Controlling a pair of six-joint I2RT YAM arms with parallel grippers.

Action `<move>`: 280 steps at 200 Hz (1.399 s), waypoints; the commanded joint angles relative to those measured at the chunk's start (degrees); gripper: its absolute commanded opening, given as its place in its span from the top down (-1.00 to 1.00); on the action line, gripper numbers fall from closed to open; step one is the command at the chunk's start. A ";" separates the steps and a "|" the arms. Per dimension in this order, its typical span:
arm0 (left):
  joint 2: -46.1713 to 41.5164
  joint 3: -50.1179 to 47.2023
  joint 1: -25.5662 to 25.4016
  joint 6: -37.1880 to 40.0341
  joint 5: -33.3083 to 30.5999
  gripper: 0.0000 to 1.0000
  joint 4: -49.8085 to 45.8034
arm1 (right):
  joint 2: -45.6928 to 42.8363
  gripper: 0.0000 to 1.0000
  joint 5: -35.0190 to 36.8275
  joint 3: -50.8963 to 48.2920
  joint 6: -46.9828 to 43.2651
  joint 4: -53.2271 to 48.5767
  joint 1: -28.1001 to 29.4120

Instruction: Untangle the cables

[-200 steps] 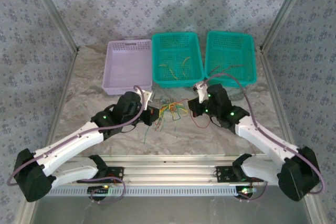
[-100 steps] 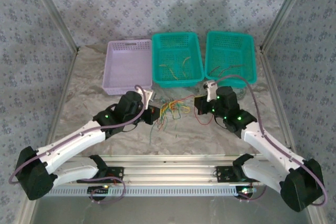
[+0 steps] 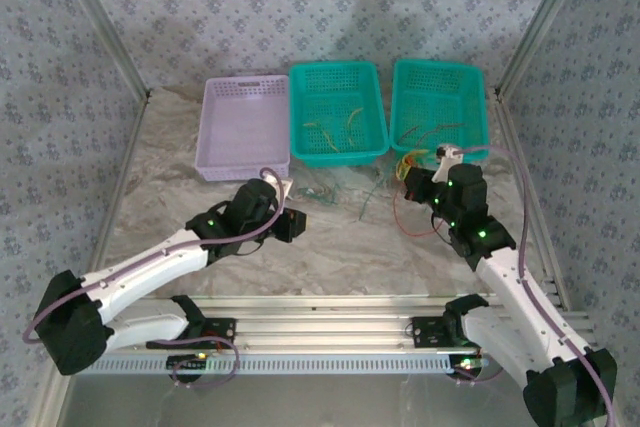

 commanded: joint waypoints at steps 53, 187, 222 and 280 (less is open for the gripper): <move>6.17 -5.24 0.24 -3.49 4.91 -0.70 16.41 | -2.30 1.00 -8.13 6.71 -0.27 -3.45 1.46; 29.66 7.17 -4.57 -1.22 9.69 -0.81 30.24 | -2.14 1.00 -6.23 11.41 -1.44 -6.01 9.55; 30.82 7.98 -4.52 -0.05 8.66 -0.69 29.05 | -2.48 1.00 -6.00 12.70 -1.71 -6.97 10.60; 31.17 7.64 -4.52 -0.26 8.37 -0.41 29.76 | -2.69 1.00 -4.99 13.13 -1.16 -6.53 11.68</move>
